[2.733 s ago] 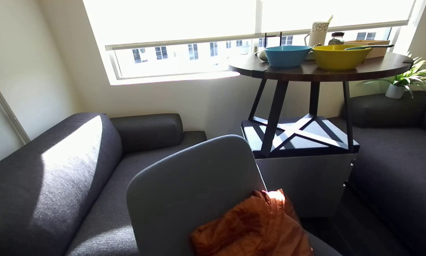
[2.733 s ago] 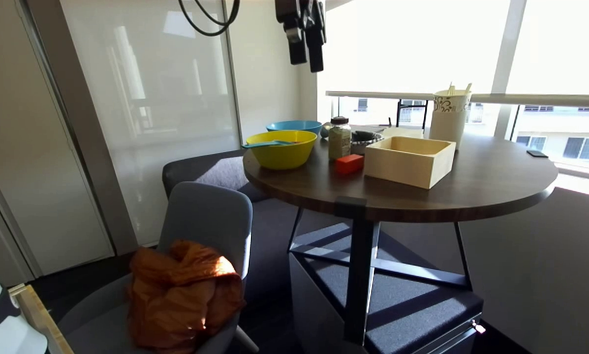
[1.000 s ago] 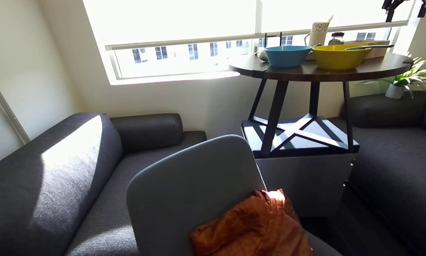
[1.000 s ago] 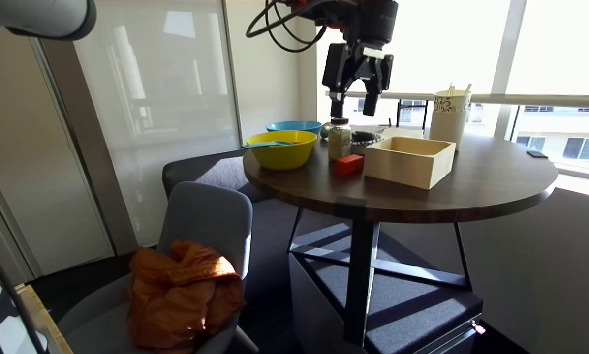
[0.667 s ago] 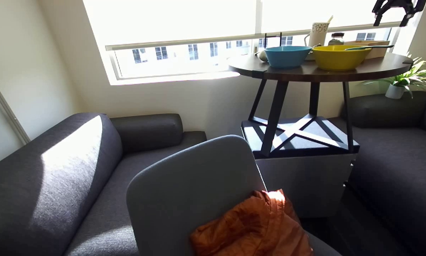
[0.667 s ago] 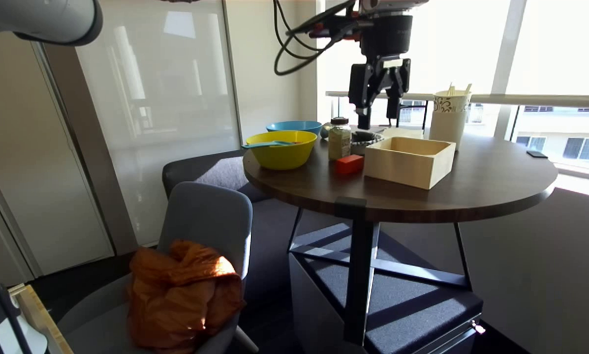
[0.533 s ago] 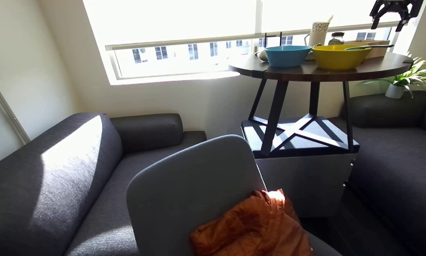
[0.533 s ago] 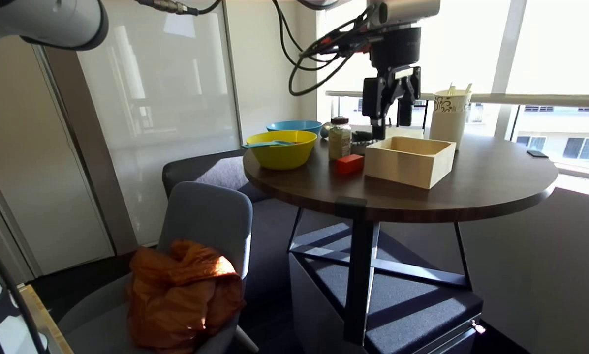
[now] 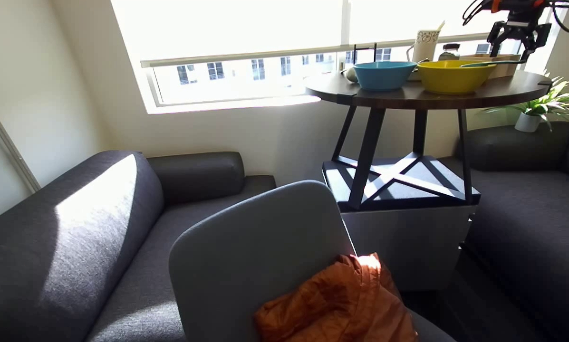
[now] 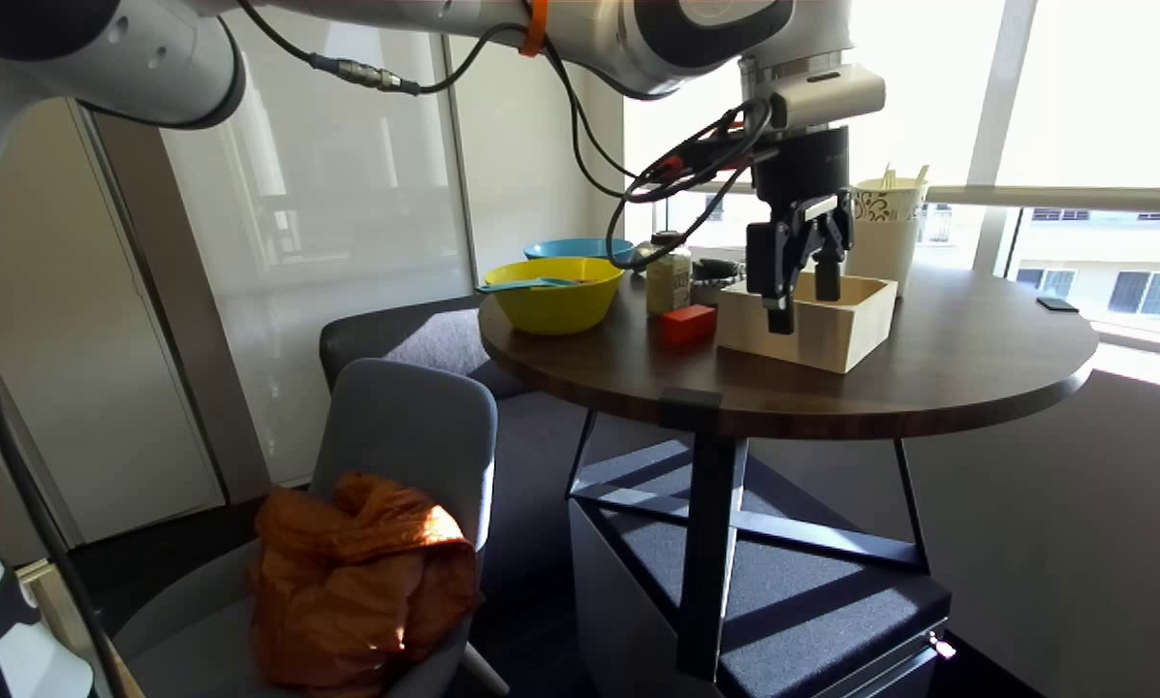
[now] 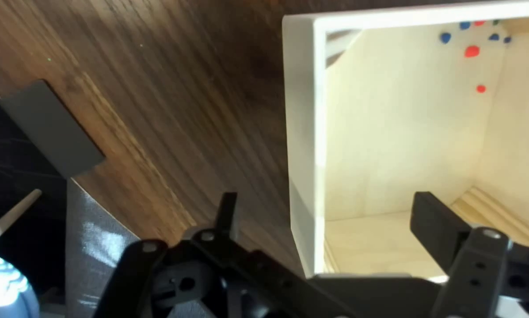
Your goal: Pick up the square bowl and pour all its contents into the blue bowl, put the square bowl back on the table
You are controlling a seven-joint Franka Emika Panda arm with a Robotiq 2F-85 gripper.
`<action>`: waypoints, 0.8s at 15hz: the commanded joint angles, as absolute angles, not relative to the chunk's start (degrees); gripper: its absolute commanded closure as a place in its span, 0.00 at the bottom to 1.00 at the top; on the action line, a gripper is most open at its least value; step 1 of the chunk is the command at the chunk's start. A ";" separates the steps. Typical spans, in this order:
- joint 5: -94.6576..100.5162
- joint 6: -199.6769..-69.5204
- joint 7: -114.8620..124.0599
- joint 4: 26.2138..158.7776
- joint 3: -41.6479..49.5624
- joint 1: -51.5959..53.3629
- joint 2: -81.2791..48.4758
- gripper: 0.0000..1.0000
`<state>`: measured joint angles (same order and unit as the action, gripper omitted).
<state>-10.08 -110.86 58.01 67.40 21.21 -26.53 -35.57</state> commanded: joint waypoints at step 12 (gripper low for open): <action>-11.06 -110.49 55.67 69.13 19.75 -26.91 -35.51 0.78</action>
